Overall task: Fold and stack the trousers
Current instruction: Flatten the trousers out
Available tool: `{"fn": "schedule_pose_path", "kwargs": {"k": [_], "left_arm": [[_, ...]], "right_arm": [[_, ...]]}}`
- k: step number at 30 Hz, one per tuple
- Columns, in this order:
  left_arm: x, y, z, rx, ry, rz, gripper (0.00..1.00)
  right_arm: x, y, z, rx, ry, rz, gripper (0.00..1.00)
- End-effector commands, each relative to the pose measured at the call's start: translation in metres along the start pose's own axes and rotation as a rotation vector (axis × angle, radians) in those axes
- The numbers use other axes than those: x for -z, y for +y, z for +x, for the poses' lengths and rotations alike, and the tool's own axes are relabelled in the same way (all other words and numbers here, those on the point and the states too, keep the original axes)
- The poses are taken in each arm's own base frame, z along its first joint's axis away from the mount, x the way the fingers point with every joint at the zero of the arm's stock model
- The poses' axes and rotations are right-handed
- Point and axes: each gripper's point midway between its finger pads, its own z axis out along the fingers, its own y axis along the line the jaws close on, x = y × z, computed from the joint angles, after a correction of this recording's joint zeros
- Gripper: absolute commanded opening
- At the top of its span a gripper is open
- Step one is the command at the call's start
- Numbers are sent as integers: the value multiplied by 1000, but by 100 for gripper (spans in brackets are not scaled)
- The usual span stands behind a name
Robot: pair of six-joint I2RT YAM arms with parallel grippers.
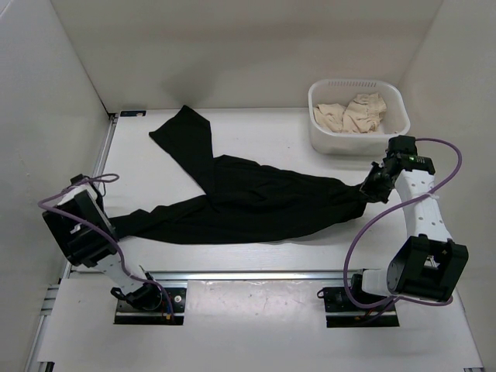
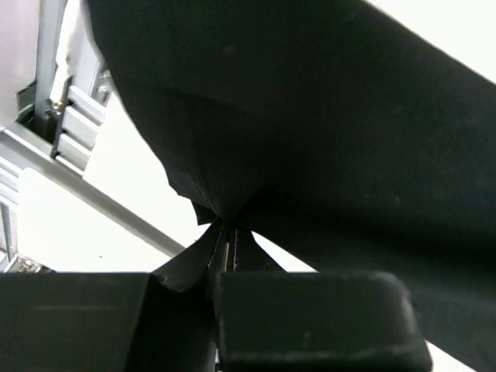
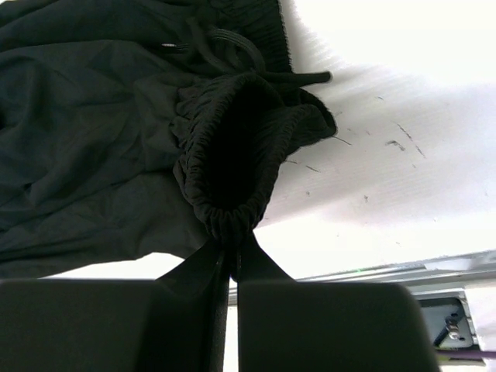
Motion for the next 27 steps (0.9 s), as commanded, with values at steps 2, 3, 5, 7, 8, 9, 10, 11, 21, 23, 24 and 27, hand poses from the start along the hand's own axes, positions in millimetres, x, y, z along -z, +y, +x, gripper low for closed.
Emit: {"fn": "schedule_pose_path", "kwargs": {"k": [2, 3, 5, 7, 8, 9, 10, 11, 21, 23, 24, 27], "left_arm": [[44, 19, -30, 82, -148, 19, 14], [59, 21, -37, 86, -168, 43, 14], [79, 25, -44, 102, -197, 78, 14], [109, 23, -62, 107, -246, 149, 14], [113, 21, -58, 94, -206, 168, 14], [118, 21, -64, 93, -207, 179, 14], [130, 23, -79, 93, -243, 179, 14], [122, 21, -88, 87, -220, 180, 14], [66, -52, -144, -126, -40, 131, 26], [55, -69, -158, -151, -42, 131, 29], [53, -69, -165, -149, -49, 121, 31], [69, -82, -197, -133, -149, 171, 29]], "right_arm": [[20, -14, -9, 21, -65, 86, 0], [27, -19, -10, 21, -79, 118, 0], [35, -42, -18, 18, -120, 256, 0], [50, -56, -23, 2, -161, 351, 0], [52, -62, -26, -9, -177, 389, 0], [57, -66, -28, -9, -188, 418, 0], [61, -74, -31, -19, -209, 470, 0], [63, -78, -32, -20, -218, 492, 0], [35, -62, -38, 25, -168, 393, 0], [33, -57, -39, 34, -166, 360, 0], [30, -56, -38, 34, -163, 351, 0], [29, -54, -38, 34, -159, 341, 0]]}}
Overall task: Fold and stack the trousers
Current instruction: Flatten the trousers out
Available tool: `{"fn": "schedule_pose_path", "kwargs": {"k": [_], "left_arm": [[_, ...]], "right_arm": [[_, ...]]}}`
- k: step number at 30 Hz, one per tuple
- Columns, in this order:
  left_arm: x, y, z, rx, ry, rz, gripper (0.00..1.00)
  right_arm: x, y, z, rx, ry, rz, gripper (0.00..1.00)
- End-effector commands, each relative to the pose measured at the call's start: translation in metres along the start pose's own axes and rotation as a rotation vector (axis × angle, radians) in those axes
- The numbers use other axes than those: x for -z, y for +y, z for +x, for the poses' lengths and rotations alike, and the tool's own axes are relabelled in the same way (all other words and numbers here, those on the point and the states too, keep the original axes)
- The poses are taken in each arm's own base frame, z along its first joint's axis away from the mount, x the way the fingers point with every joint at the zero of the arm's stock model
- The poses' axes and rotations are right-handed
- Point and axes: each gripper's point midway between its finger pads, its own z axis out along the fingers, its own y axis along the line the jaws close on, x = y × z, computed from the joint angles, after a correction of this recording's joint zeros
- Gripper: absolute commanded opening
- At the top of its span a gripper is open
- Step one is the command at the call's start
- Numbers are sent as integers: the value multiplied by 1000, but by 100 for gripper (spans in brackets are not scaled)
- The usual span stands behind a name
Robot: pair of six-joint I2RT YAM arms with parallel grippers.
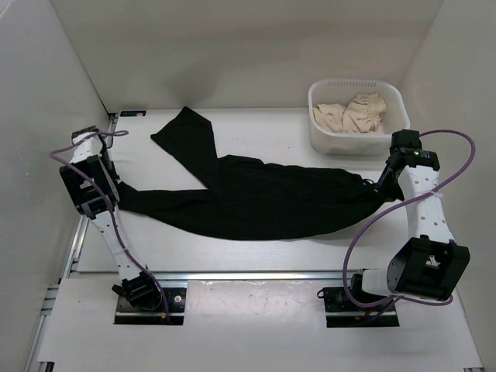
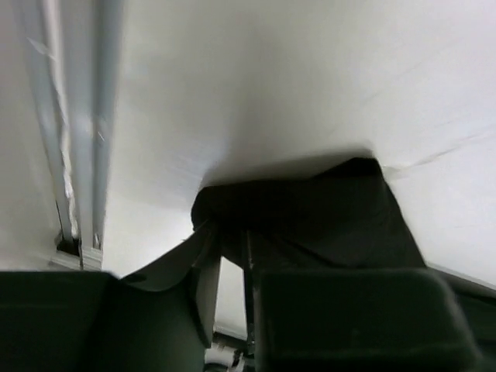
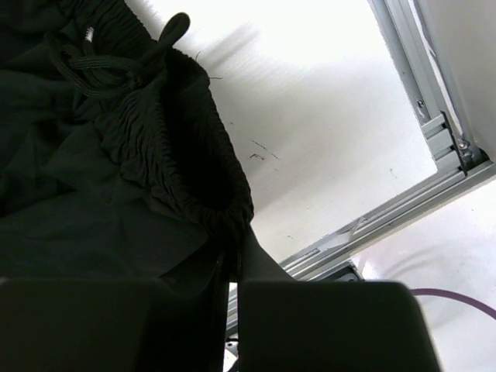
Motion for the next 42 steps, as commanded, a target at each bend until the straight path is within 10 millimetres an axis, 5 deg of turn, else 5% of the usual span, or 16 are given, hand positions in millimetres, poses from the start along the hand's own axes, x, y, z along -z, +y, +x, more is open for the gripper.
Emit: {"fn": "schedule_pose_path", "kwargs": {"k": [1, 3, 5, 10, 14, 20, 24, 27, 30, 31, 36, 40, 42], "left_arm": [[53, 3, -53, 50, -254, 31, 27], [74, 3, -62, 62, -332, 52, 15], [95, 8, -72, 80, -424, 52, 15], [120, 4, -59, 76, -473, 106, 14], [180, 20, -24, 102, -594, 88, 14], [202, 56, 43, 162, -552, -7, 14], [214, 74, 55, 193, -541, -56, 14], [188, 72, 52, 174, -441, -74, 14], [157, 50, 35, 113, -350, -50, 15], [139, 40, 24, 88, -303, -34, 18], [128, -19, -47, -12, -351, 55, 21], [95, -37, -83, -35, -350, 21, 60], [87, -36, -78, -38, -328, 11, 69]], "right_arm": [[3, 7, -11, 5, -38, -41, 0], [1, 6, -7, 8, -28, -38, 0], [-2, 8, -5, 8, -22, -47, 0], [0, 8, -6, 7, -30, -50, 0], [20, -2, -13, -25, -80, -23, 0], [71, -20, -35, -121, -233, 4, 0], [80, -17, -32, -147, -241, -26, 0], [69, -5, -26, -127, -206, -84, 0], [55, 10, -25, -91, -162, -136, 0], [48, 17, -26, -85, -138, -152, 0], [17, 45, -36, -34, -59, -228, 0], [-5, 60, -30, -11, 30, -268, 0], [-7, 62, -28, -1, 41, -276, 0]]}}
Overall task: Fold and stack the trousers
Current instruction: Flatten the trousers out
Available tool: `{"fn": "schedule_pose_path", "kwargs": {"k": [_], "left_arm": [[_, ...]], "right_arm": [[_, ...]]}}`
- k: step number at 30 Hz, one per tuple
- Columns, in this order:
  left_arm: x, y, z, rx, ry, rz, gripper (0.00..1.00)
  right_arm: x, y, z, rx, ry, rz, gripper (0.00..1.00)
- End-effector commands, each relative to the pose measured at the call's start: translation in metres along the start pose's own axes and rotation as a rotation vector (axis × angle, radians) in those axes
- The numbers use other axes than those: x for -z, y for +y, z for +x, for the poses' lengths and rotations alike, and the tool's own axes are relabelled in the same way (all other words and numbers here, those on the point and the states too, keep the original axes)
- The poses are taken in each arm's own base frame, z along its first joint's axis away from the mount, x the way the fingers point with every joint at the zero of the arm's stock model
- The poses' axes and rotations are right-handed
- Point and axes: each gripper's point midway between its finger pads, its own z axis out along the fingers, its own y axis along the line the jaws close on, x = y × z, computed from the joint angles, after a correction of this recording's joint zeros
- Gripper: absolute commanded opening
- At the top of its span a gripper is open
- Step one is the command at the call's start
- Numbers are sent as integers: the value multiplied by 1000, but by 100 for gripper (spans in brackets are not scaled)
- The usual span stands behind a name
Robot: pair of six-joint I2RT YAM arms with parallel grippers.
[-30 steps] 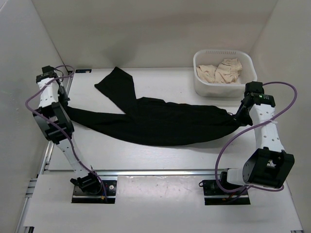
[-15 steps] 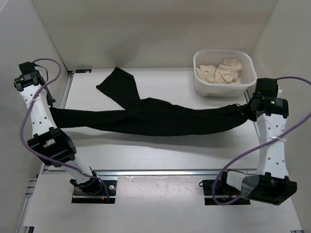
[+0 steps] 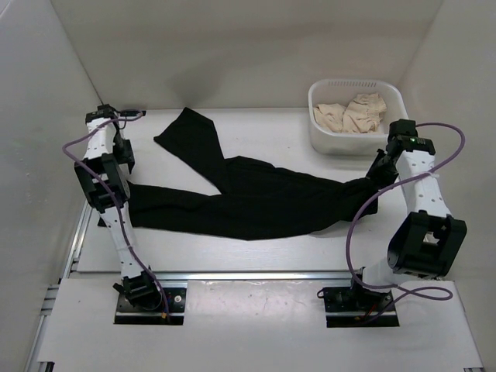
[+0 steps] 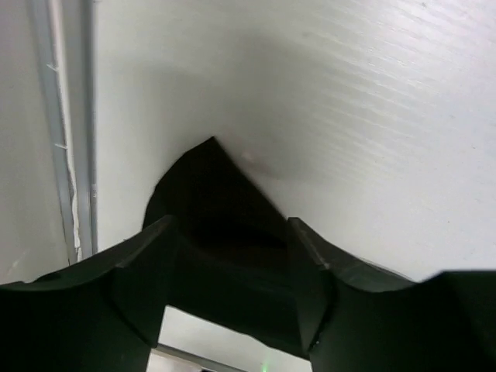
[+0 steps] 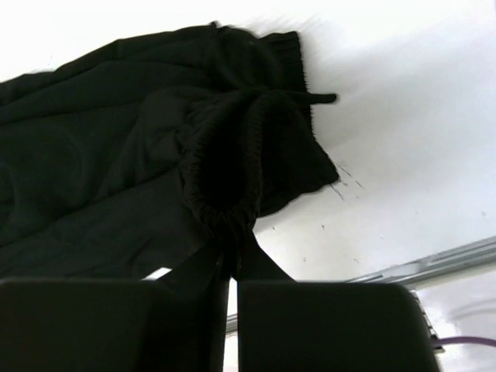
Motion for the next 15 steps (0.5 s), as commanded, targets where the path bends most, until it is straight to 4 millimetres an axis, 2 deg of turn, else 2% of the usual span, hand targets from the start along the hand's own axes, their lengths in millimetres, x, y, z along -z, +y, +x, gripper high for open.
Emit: {"fn": "schedule_pose_path", "kwargs": {"k": [1, 2, 3, 4, 5, 6, 7, 8, 9, 10, 12, 13, 15], "left_arm": [[29, 11, -14, 31, -99, -10, 70], [53, 19, -16, 54, -163, -3, 74], [52, 26, -5, 69, -154, 1, 80], [63, 30, -5, 88, -193, 21, 100], [97, 40, -9, 117, -292, 36, 100], [107, 52, -3, 147, -313, 47, 100], [105, 50, 15, 151, -283, 79, 100], [110, 52, 23, 161, -292, 87, 100], [127, 57, 36, 173, -320, 91, 100], [107, 58, 64, 185, -247, 90, 100], [100, 60, 90, 202, -219, 85, 100], [75, 60, 116, 214, -145, 78, 100], [55, 60, 136, 230, -99, 77, 100]], "right_arm": [[3, 14, -6, 29, -17, -85, 0], [1, 12, -2, 28, -4, -81, 0], [3, 12, 0, 28, -9, -83, 0], [3, 10, 0, 28, -13, -74, 0], [3, 9, 3, 28, -11, -73, 0], [3, 9, 3, 28, -11, -73, 0], [1, 7, 8, 28, 8, -67, 0], [3, 5, 7, 28, -4, -60, 0], [1, 4, 10, 28, 4, -57, 0], [2, 1, 13, 28, 9, -44, 0], [4, -6, 13, 27, -2, -7, 0], [5, -9, 14, 27, -6, 5, 0], [8, -14, 14, 19, -12, 18, 0]]}}
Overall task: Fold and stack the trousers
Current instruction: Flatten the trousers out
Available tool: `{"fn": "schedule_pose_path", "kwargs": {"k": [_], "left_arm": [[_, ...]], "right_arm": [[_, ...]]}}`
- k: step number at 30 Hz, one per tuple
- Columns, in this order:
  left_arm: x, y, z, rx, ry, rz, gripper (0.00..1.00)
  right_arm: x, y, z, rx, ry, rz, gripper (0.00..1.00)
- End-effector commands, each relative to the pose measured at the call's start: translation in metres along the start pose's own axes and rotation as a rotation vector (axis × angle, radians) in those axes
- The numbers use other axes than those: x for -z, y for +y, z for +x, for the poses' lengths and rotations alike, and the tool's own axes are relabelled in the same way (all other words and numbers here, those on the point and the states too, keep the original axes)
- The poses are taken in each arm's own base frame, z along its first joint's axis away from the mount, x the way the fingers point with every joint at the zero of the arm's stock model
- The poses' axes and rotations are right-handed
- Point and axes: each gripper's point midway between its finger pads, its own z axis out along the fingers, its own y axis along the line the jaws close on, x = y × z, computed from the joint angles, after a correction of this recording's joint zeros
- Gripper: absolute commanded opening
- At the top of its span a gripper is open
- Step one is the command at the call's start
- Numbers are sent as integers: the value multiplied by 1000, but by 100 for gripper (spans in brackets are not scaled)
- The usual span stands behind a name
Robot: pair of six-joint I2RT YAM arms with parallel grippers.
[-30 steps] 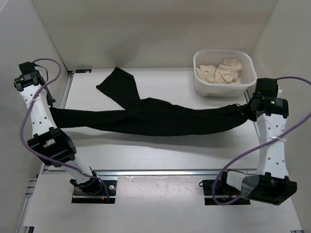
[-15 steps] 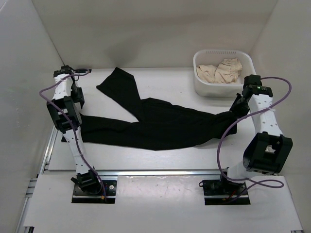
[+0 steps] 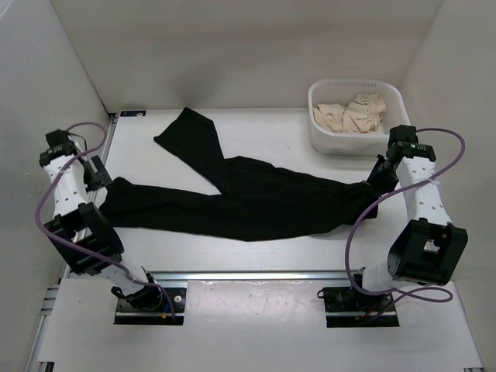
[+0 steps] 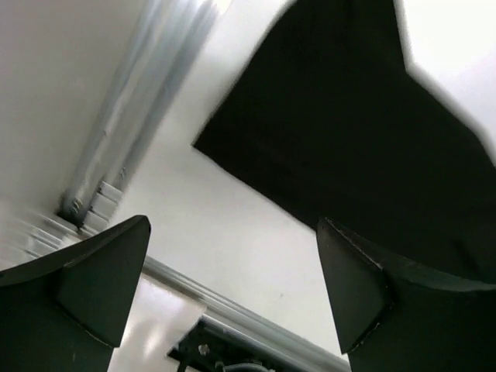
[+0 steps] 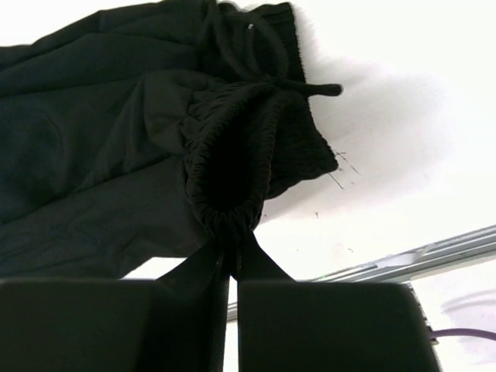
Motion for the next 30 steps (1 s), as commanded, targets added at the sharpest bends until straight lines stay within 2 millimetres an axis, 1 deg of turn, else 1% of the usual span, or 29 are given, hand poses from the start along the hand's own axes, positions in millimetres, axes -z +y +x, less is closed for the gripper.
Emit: {"fn": "schedule_pose_path", "kwargs": {"k": [1, 2, 3, 4, 5, 6, 7, 8, 9, 10, 12, 13, 14, 15, 16, 17, 18, 19, 20, 21, 22, 23, 24, 25, 26, 27, 28, 29, 30], "left_arm": [[-53, -4, 58, 7, 175, 27, 100], [-63, -4, 54, 19, 156, 39, 100], [-75, -3, 57, 26, 181, 36, 100], [-81, -1, 53, 35, 178, 42, 100], [-86, -2, 53, 35, 192, 42, 100], [-93, -2, 48, 35, 180, 42, 100], [-104, -3, 52, 34, 204, 43, 100], [-108, -4, 48, 34, 197, 42, 100], [-114, -4, 48, 34, 200, 42, 100], [-123, -5, 52, 33, 220, 43, 98], [-131, -6, 56, 31, 243, 43, 77], [-136, -7, 61, 30, 264, 44, 66], [-137, -7, 65, 29, 273, 44, 57], [-138, -7, 74, 27, 296, 45, 46], [-140, -5, 79, 36, 303, 42, 19], [-141, -1, 85, 47, 318, 39, 14], [-138, 2, 92, 55, 327, 37, 14], [-136, 8, 94, 63, 326, 19, 14], [-128, 22, 87, 90, 292, -11, 14], [-122, 36, 90, 98, 293, -65, 14], [-114, 46, 91, 112, 290, -92, 14], [-99, 62, 86, 147, 258, -124, 14], [-89, 72, 84, 158, 245, -159, 14], [-77, 77, 91, 164, 266, -174, 14], [-62, 82, 92, 174, 249, -192, 14], [-57, 83, 105, 167, 278, -213, 14], [-52, 86, 115, 172, 294, -226, 14], [-45, 87, 121, 172, 285, -240, 14], [-45, 87, 133, 166, 309, -252, 18]], "right_arm": [[15, -11, -3, 0, -56, 35, 0], [15, -11, -3, 0, -56, 35, 0], [15, -11, -3, 0, -56, 35, 0], [17, -9, -3, -9, -62, 23, 0], [16, -10, 0, -9, -54, 26, 0], [16, -10, 0, -9, -54, 26, 0], [16, -10, 0, -9, -54, 26, 0], [16, -11, 2, -9, -54, 26, 0], [15, -12, 4, -9, -58, 24, 0], [12, -13, 7, -9, -48, 28, 0], [10, -14, 10, -9, -48, 28, 0], [11, -14, 12, -18, -48, 27, 0], [8, -16, 16, -18, -35, 32, 0], [10, -17, 12, -37, -55, 29, 0], [10, -16, 13, -45, -50, 15, 0], [10, -15, 13, -64, -46, 2, 0], [10, -14, 11, -74, -49, -18, 0], [14, -15, 5, -96, -60, -36, 0], [19, -14, 1, -119, -65, -53, 0], [31, -8, -10, -140, -93, -93, 0], [37, -9, -11, -148, -89, -98, 0], [43, -7, -13, -164, -94, -100, 0], [51, -7, -9, -183, -86, -99, 0], [51, -14, -4, -200, -83, -63, 0], [54, -17, 6, -243, -87, -51, 0], [49, -21, 18, -268, -71, -34, 0], [29, -31, 51, -294, 10, 8, 0], [27, -36, 67, -346, 6, 27, 0], [18, -49, 83, -382, 20, 86, 0]]}}
